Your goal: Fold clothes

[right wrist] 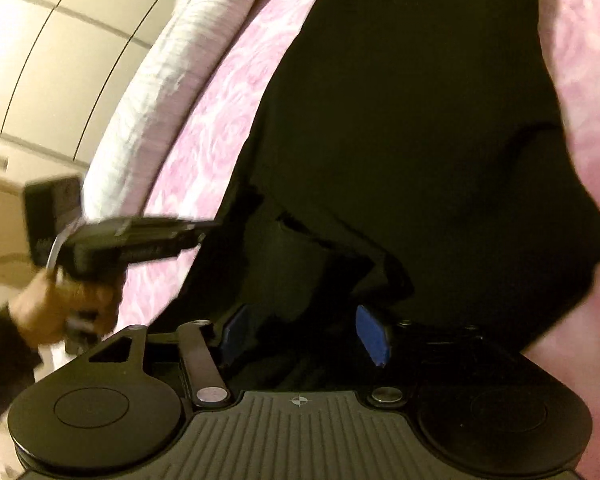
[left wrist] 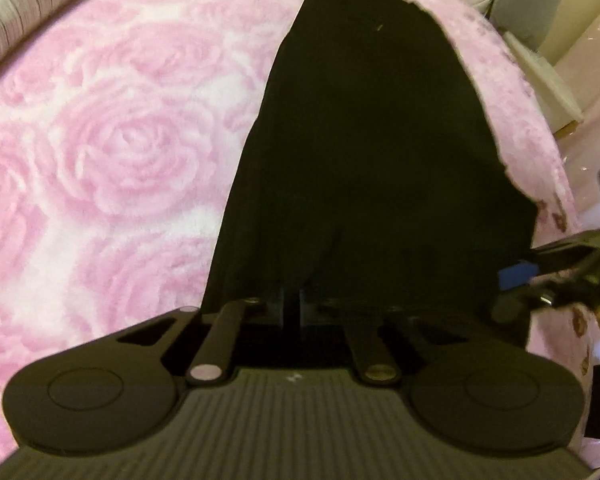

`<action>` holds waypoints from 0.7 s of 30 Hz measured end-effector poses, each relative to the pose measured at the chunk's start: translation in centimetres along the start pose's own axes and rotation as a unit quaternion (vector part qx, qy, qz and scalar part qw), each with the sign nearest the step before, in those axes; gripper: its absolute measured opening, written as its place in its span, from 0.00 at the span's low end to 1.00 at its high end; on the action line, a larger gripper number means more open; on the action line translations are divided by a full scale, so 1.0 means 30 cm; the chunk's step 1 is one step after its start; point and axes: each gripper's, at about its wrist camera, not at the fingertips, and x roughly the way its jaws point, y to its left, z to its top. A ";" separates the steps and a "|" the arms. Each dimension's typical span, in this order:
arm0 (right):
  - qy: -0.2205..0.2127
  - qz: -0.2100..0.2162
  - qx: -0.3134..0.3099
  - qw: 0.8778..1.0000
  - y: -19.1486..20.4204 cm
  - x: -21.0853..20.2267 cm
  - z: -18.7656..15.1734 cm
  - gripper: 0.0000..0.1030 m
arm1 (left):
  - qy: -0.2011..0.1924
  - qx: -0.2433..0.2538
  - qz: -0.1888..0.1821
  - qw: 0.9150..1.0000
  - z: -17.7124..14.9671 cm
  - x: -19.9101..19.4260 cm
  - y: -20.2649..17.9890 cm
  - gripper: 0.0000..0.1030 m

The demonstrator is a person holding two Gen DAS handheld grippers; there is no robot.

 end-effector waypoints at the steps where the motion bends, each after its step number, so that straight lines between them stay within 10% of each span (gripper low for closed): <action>1: -0.004 0.000 -0.001 1.000 0.005 -0.005 0.008 0.25 | -0.013 0.002 0.004 1.000 0.002 -0.029 -0.004 0.03; 2: -0.008 0.000 -0.003 1.000 0.010 -0.010 0.016 0.04 | -0.025 0.004 0.008 1.000 0.003 -0.058 -0.007 0.03; 8: -0.014 -0.022 -0.040 0.999 0.015 0.009 0.024 0.04 | -0.014 -0.019 0.025 0.999 0.014 0.012 0.053 0.08; 21: -0.033 -0.077 -0.105 0.991 0.072 -0.074 -0.004 0.28 | -0.058 -0.081 0.067 0.993 -0.039 -0.181 0.128 0.32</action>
